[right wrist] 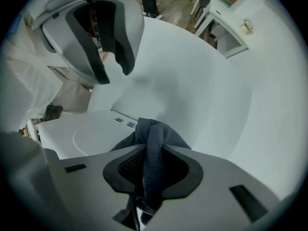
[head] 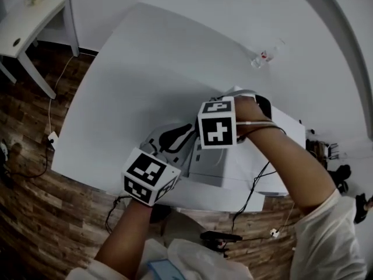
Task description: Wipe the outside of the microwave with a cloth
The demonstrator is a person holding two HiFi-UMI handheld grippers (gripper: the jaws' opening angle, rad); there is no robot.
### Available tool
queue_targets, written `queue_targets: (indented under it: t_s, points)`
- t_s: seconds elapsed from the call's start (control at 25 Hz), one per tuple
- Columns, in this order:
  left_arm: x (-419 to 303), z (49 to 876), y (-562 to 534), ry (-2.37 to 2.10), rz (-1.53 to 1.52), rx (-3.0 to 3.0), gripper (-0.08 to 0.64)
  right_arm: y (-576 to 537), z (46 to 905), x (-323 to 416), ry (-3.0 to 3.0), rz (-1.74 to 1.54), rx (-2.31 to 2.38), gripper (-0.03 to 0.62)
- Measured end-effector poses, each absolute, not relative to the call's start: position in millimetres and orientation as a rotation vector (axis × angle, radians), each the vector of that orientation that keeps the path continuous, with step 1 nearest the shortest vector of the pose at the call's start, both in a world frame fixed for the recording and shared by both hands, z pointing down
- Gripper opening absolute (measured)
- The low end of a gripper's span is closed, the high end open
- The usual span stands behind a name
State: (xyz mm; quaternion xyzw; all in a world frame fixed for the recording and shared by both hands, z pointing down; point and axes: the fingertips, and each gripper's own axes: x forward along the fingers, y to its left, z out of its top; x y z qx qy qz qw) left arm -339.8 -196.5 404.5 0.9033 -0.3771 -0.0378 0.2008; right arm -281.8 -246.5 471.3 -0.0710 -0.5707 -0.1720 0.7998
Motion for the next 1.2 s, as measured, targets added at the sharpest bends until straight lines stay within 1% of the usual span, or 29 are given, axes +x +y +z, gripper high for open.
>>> queue_targets:
  t_s: [0.28, 0.44, 0.68, 1.04, 1.2]
  points:
    - [-332.4, 448.6, -198.5, -1.037, -0.077, 2.476, 0.044, -240.6, 482.8, -278.0, -1.158, -0.396, -0.218, 0.091]
    - [-337.7, 461.2, -197.4, -1.034, -0.079, 2.463, 0.044, -212.1, 491.8, -275.1, -1.094, -0.386, -0.318, 0.087]
    - [-334.9, 460.1, -191.5, -0.964, -0.172, 2.521, 0.044, -153.1, 501.3, -275.8, -1.12, -0.277, -0.488, 0.087]
    - [-324.5, 472.4, -179.8, -0.868, -0.289, 2.48, 0.044, -120.6, 507.6, -280.7, -1.114, -0.116, -0.596, 0.087]
    - [-326.2, 468.7, -182.7, -0.825, -0.389, 2.444, 0.044, -130.9, 518.1, -278.2, -1.063, -0.104, -0.562, 0.087]
